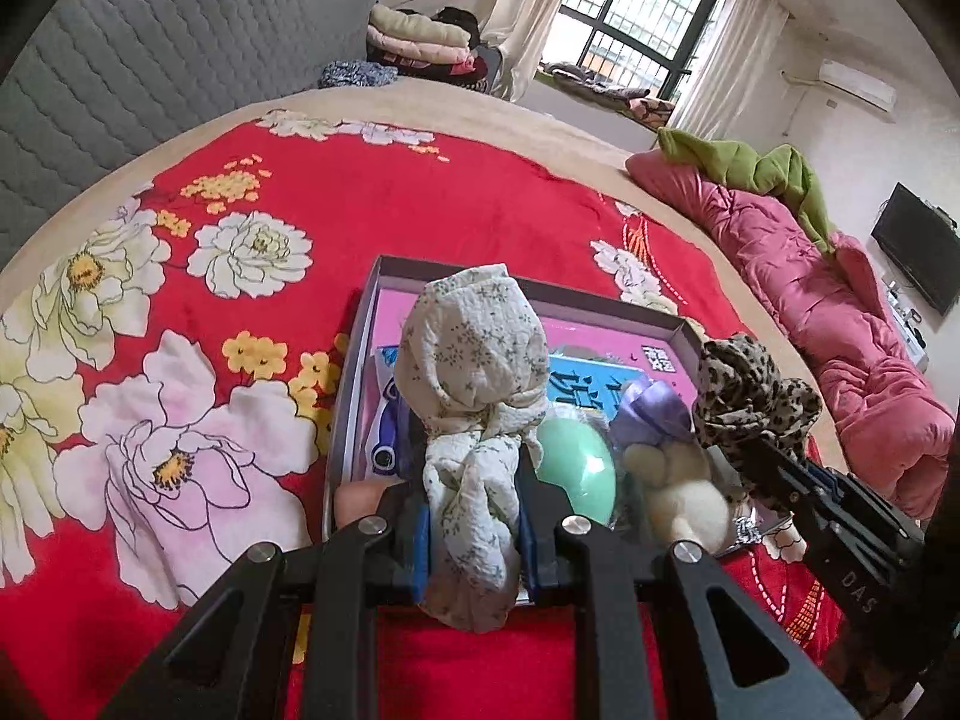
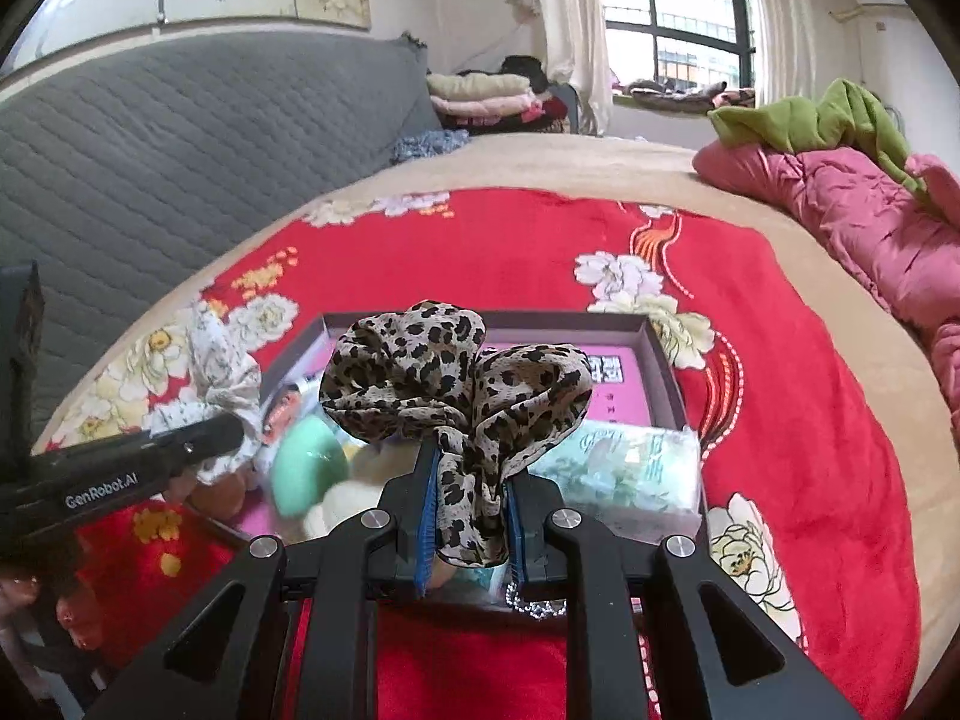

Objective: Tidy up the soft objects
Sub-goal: 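Lift the cloth into the box with the left gripper while the right lifts the scrunchie there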

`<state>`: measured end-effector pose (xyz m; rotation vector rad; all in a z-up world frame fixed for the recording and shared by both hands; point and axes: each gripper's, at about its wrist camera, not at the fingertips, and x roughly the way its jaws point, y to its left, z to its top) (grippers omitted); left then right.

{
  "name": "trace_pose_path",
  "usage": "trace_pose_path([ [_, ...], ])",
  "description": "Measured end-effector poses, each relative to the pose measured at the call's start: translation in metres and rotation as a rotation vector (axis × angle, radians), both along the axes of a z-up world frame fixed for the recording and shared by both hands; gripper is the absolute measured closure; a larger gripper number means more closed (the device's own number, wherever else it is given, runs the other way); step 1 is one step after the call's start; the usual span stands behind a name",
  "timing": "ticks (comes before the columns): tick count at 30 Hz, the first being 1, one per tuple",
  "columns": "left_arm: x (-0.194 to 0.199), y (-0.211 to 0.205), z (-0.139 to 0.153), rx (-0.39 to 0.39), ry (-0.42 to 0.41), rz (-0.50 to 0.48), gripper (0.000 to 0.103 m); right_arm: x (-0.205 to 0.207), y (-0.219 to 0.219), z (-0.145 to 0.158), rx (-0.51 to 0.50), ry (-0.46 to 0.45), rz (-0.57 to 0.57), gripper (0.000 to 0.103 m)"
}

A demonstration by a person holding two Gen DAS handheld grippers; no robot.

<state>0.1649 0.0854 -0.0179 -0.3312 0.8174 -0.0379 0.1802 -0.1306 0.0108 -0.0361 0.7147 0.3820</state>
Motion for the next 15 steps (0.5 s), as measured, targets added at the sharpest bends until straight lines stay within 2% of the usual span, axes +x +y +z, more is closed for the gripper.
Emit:
trace_pose_path([
  [4, 0.001, 0.000, -0.005, -0.013, 0.014, -0.004, 0.077, 0.002, 0.002, -0.006, -0.007, 0.016, 0.008, 0.079],
  [5, 0.002, 0.000, -0.005, -0.018, 0.016, -0.009, 0.077, 0.002, 0.002, -0.006, -0.004, 0.017, 0.014, 0.073],
  [11, 0.001, -0.003, -0.003, -0.008, 0.012, -0.008, 0.071, -0.006, 0.001, 0.002, -0.002, -0.028, 0.019, 0.058],
  [13, 0.000, -0.005, -0.001, 0.006, 0.009, -0.011, 0.068, -0.009, -0.001, 0.006, -0.005, -0.040, 0.017, 0.054],
  [15, -0.001, -0.006, 0.001, 0.018, -0.001, -0.007, 0.056, -0.012, -0.003, 0.009, -0.012, -0.055, 0.017, 0.051],
])
